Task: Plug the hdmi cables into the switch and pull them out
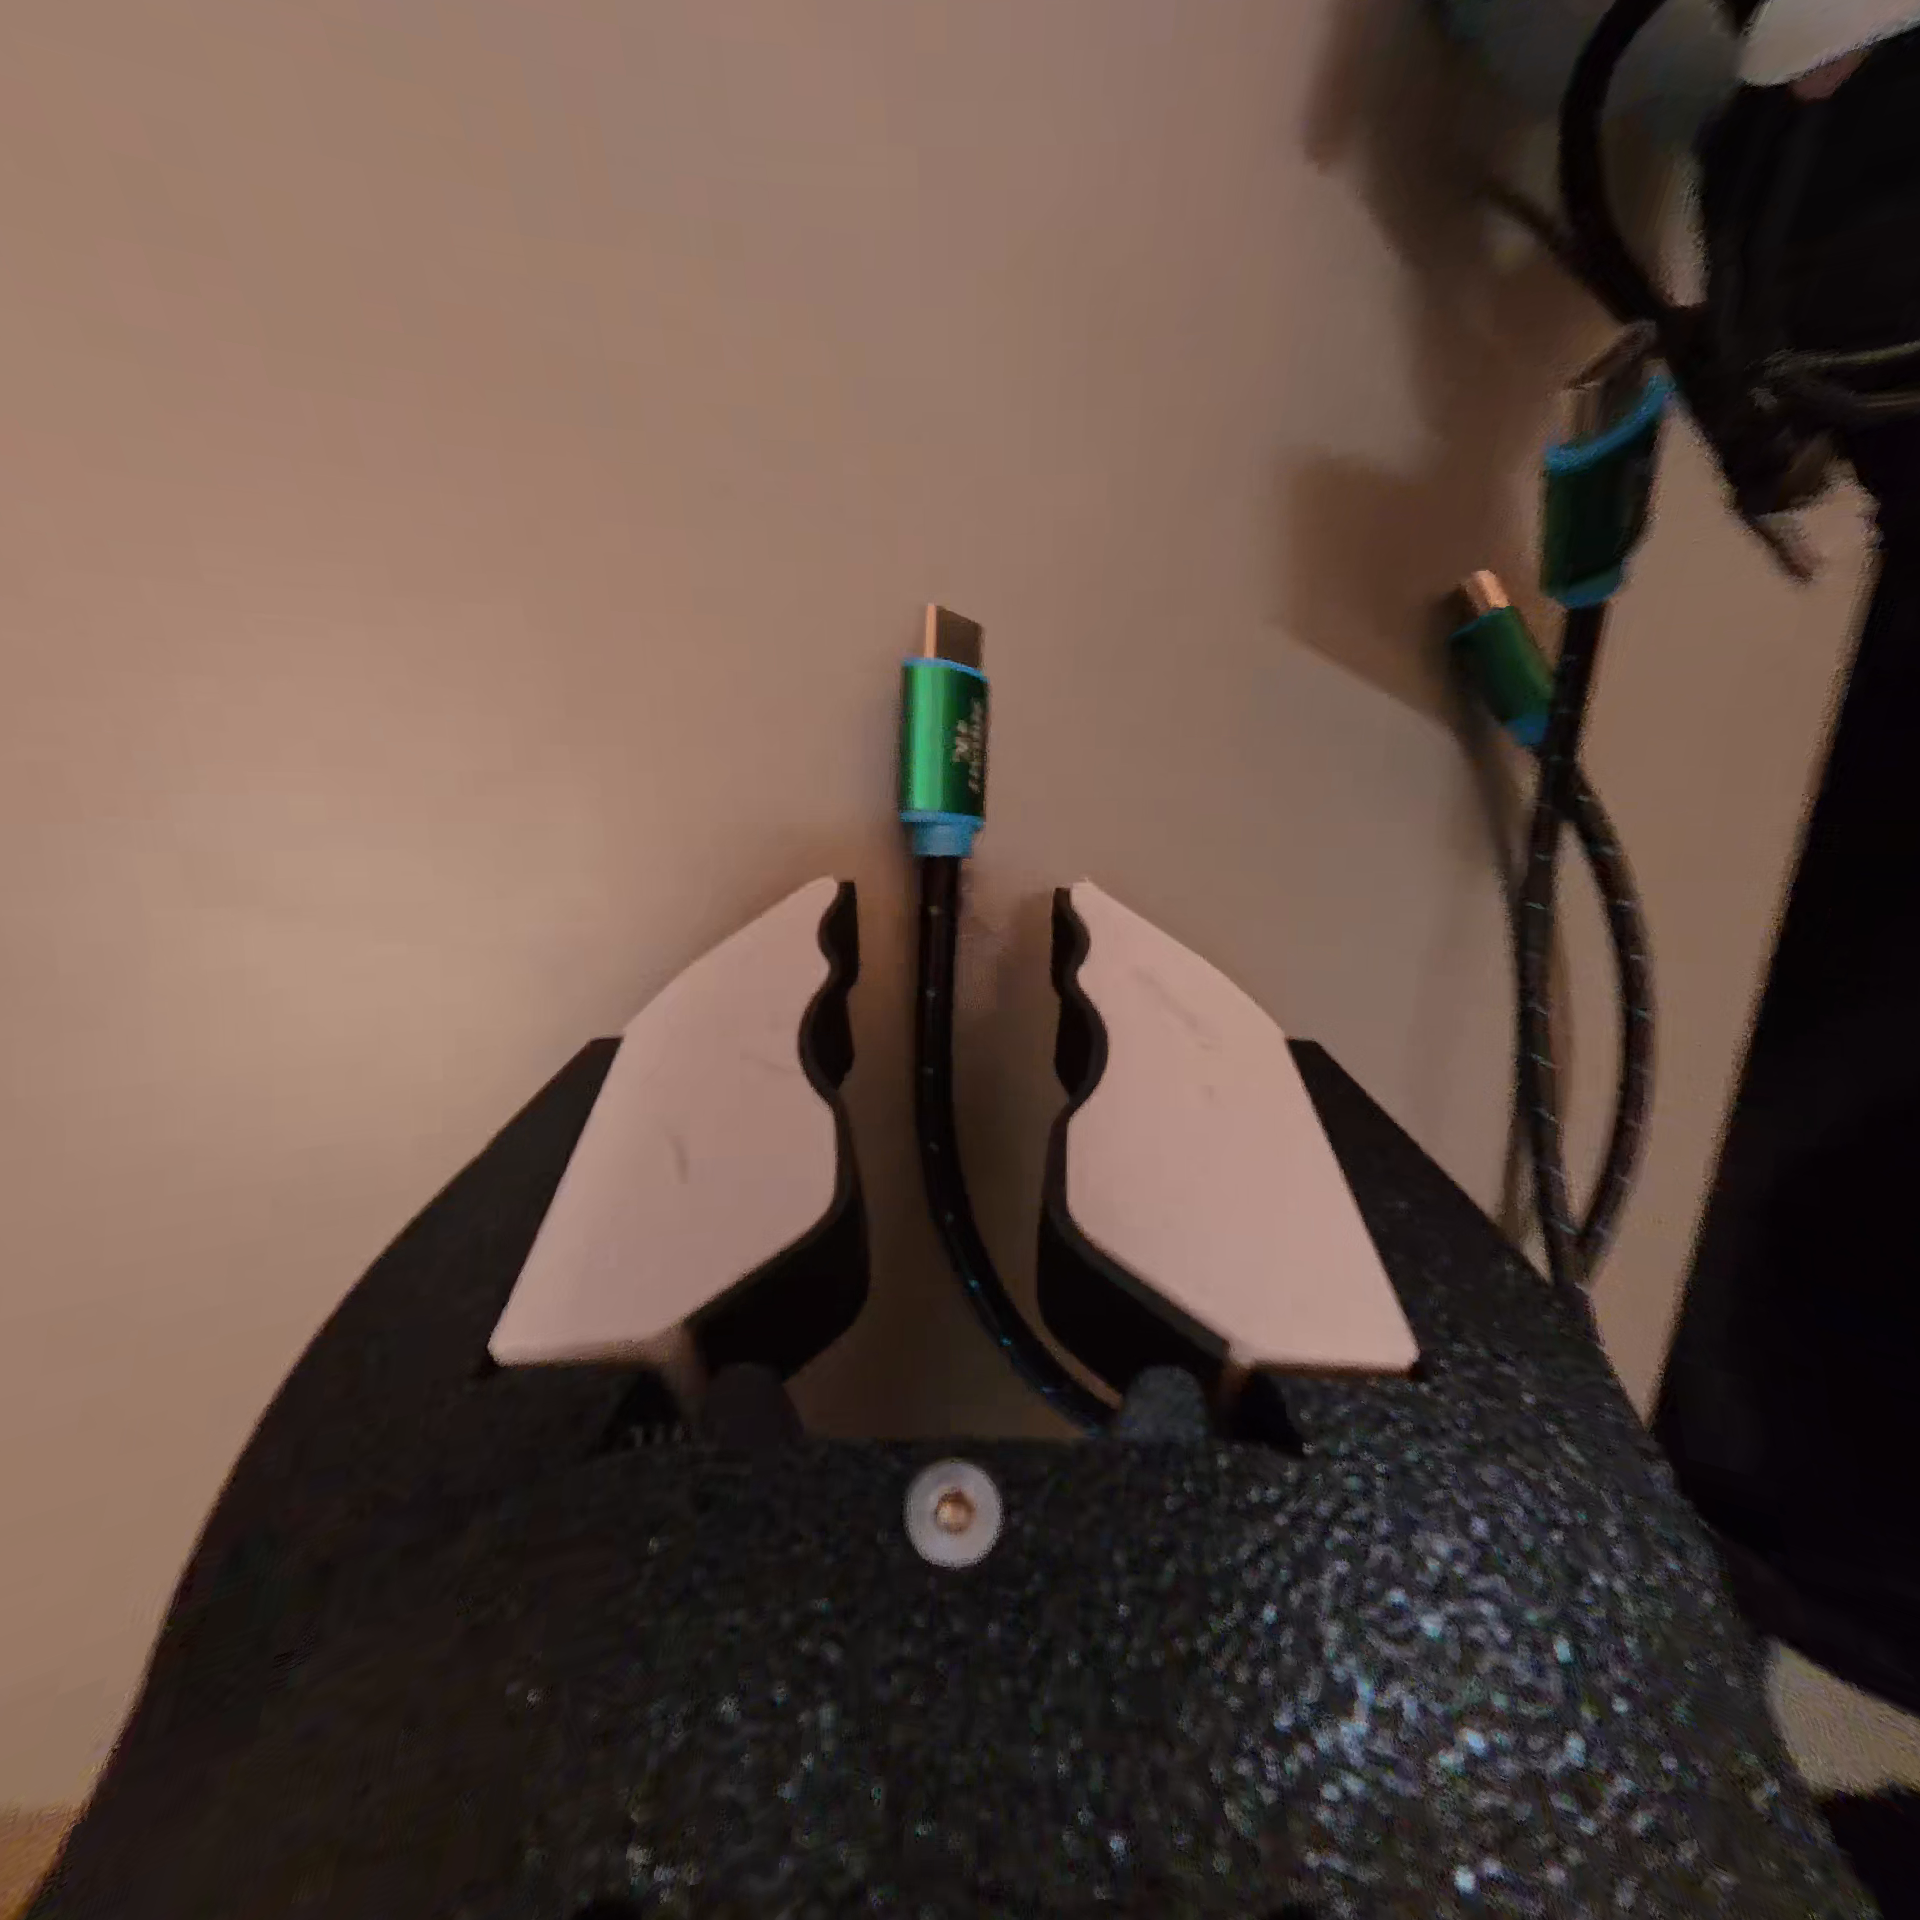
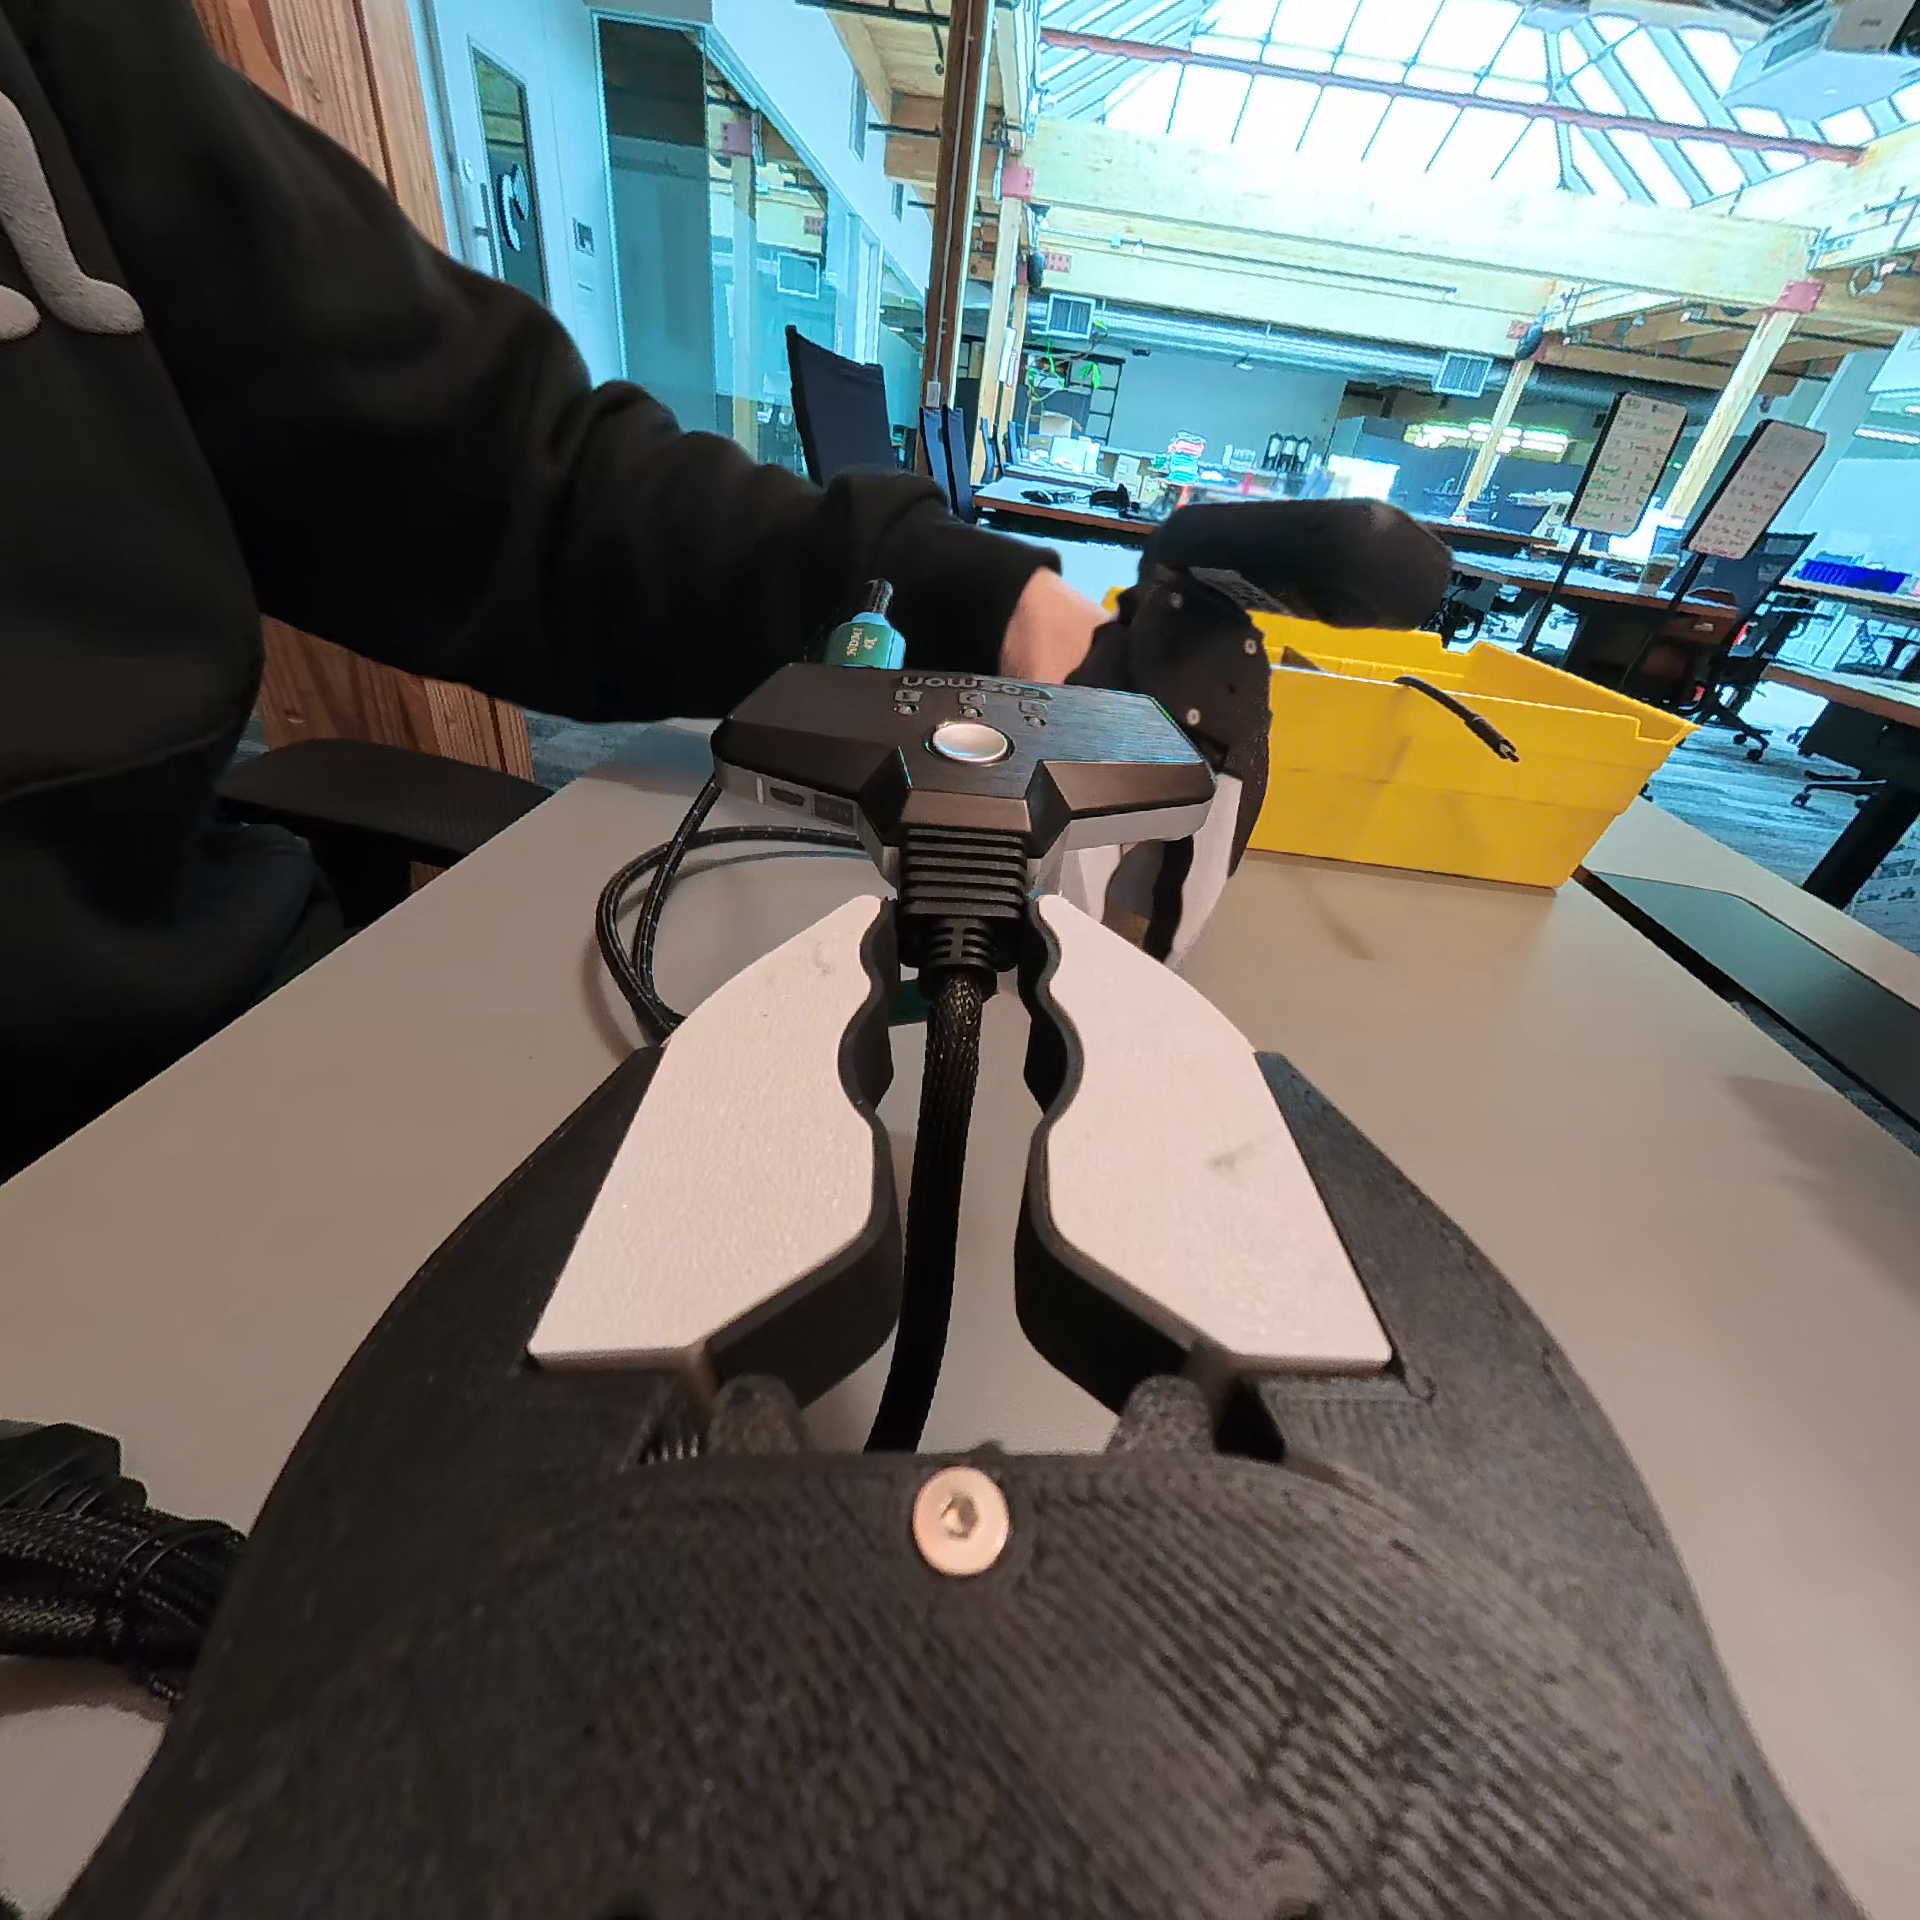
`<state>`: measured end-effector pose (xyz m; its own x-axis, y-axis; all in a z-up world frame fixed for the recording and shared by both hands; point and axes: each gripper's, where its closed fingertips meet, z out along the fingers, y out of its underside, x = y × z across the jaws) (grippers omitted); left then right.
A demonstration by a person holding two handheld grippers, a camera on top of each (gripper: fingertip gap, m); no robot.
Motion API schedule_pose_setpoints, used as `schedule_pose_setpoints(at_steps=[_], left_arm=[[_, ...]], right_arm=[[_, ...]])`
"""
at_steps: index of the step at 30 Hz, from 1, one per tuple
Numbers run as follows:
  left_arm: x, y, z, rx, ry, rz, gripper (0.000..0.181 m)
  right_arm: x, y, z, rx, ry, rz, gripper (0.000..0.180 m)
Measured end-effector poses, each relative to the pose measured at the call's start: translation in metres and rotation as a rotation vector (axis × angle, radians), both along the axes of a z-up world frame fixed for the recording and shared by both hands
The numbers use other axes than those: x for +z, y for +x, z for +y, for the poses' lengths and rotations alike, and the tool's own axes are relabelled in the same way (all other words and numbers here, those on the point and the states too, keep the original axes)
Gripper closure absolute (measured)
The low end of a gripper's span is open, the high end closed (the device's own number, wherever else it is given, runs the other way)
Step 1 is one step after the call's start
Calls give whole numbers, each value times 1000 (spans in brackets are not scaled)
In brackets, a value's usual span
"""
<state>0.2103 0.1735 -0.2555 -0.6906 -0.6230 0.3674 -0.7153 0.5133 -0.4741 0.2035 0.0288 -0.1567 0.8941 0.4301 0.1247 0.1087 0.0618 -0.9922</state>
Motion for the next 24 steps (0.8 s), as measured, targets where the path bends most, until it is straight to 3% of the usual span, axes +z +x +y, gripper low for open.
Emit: schedule_pose_setpoints(at_steps=[5,8,16,18,24], left_arm=[[2,-9,-11,-87,-107,148,154],[-4,-3,-11,-96,-84,180,174],[-5,-6,-24,-187,-78,122,175],[-5,-10,-24,-161,-84,184,174],[44,-32,-21,-267,-277,410,174]], right_arm=[[-1,0,1,2,-8,-1,158],[0,0,0,1,-4,-1,158],[0,0,0,9,-9,6,158],[0,0,0,11,-7,6,158],[0,-1,1,15,-8,2,158]])
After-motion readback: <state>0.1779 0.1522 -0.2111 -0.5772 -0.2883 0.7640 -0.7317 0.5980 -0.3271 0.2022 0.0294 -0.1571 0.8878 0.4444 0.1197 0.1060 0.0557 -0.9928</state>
